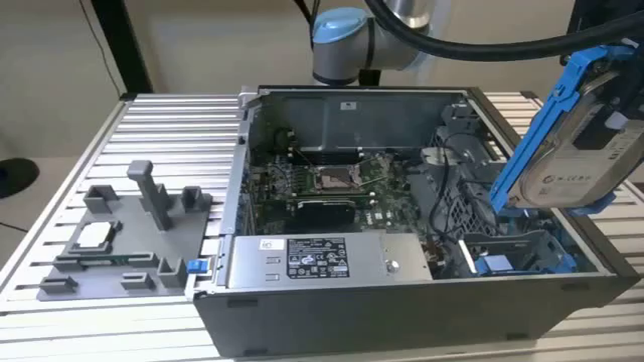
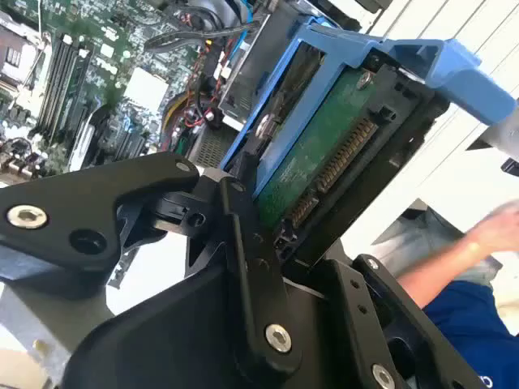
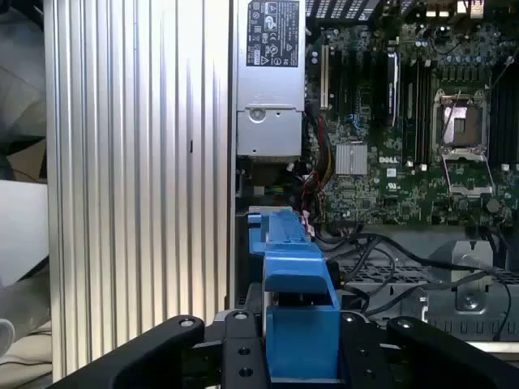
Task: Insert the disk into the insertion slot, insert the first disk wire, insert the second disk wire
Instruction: 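Insert the disk into the insertion slot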
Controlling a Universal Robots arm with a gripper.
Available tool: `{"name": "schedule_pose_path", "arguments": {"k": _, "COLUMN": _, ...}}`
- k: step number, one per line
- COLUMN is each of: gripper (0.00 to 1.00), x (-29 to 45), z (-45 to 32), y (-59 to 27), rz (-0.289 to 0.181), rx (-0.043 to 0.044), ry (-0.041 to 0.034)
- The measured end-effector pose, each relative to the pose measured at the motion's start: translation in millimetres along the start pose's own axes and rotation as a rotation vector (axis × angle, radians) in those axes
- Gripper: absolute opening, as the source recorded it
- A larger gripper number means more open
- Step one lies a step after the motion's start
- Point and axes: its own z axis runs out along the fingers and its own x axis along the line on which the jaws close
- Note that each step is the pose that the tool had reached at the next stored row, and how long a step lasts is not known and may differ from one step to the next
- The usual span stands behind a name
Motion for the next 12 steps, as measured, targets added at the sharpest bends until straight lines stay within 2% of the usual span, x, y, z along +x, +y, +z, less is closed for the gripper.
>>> {"name": "schedule_pose_path", "arguments": {"k": 12, "gripper": 0.00, "x": 0.0, "z": 0.5, "y": 0.0, "rz": 0.000, "rx": 0.0000, "ry": 0.0001}}
